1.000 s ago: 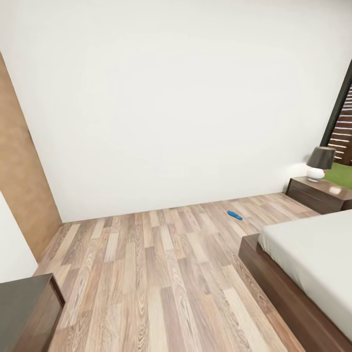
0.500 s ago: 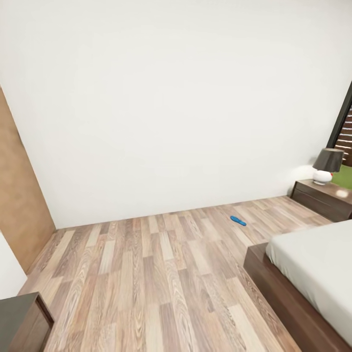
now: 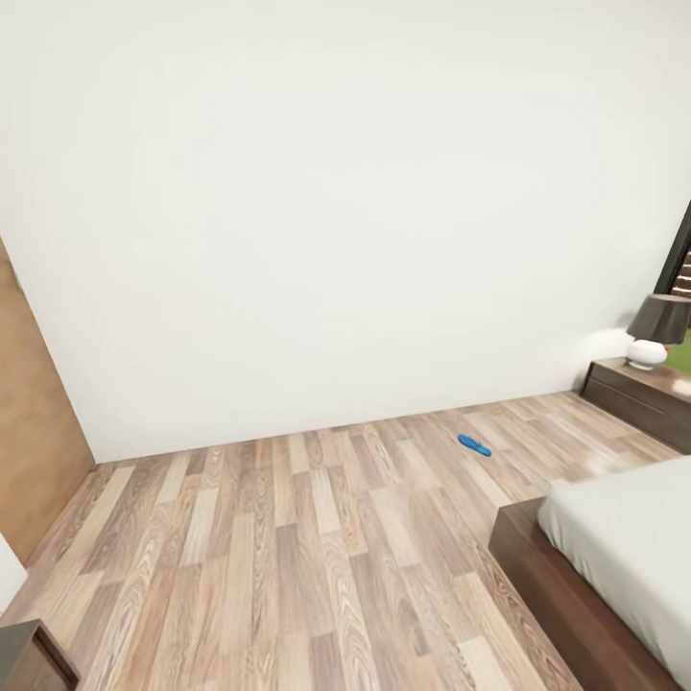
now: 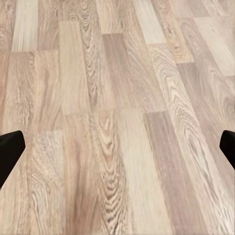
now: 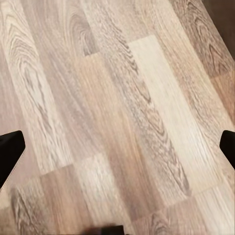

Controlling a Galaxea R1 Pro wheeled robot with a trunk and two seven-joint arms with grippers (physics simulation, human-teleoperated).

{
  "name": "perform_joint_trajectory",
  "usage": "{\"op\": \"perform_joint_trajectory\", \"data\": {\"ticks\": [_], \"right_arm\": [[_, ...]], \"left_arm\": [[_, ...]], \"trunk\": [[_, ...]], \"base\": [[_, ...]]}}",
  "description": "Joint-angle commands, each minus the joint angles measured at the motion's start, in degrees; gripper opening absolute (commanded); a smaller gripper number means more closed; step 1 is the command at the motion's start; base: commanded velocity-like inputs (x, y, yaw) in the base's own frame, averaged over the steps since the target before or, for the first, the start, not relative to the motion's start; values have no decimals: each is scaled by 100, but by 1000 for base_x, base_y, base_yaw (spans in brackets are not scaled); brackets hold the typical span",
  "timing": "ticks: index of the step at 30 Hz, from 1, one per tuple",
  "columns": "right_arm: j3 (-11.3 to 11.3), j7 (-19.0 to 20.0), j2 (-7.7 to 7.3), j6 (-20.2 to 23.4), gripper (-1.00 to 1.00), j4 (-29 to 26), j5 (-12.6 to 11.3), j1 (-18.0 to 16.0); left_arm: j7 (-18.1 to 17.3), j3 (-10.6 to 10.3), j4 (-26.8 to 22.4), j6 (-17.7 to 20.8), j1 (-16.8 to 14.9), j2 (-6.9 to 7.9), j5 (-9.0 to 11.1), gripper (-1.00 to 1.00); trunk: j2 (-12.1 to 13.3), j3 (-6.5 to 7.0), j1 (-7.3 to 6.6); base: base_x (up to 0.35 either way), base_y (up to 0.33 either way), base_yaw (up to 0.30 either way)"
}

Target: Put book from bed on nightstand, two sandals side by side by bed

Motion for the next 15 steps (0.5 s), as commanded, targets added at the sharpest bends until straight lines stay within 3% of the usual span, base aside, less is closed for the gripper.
{"op": "perform_joint_trajectory", "data": {"ticks": [1, 15], "right_arm": [[2, -6, -1, -19, 100, 4, -21, -3], [1, -6, 2, -19, 100, 4, -21, -3]], "left_arm": [[-7, 3, 2, -15, -3, -2, 45, 100], [-7, 3, 9, -16, -3, -2, 45, 100]], "trunk": [[-2, -6, 3], [-2, -6, 3]], "base": [[333, 0, 0], [333, 0, 0]]}}
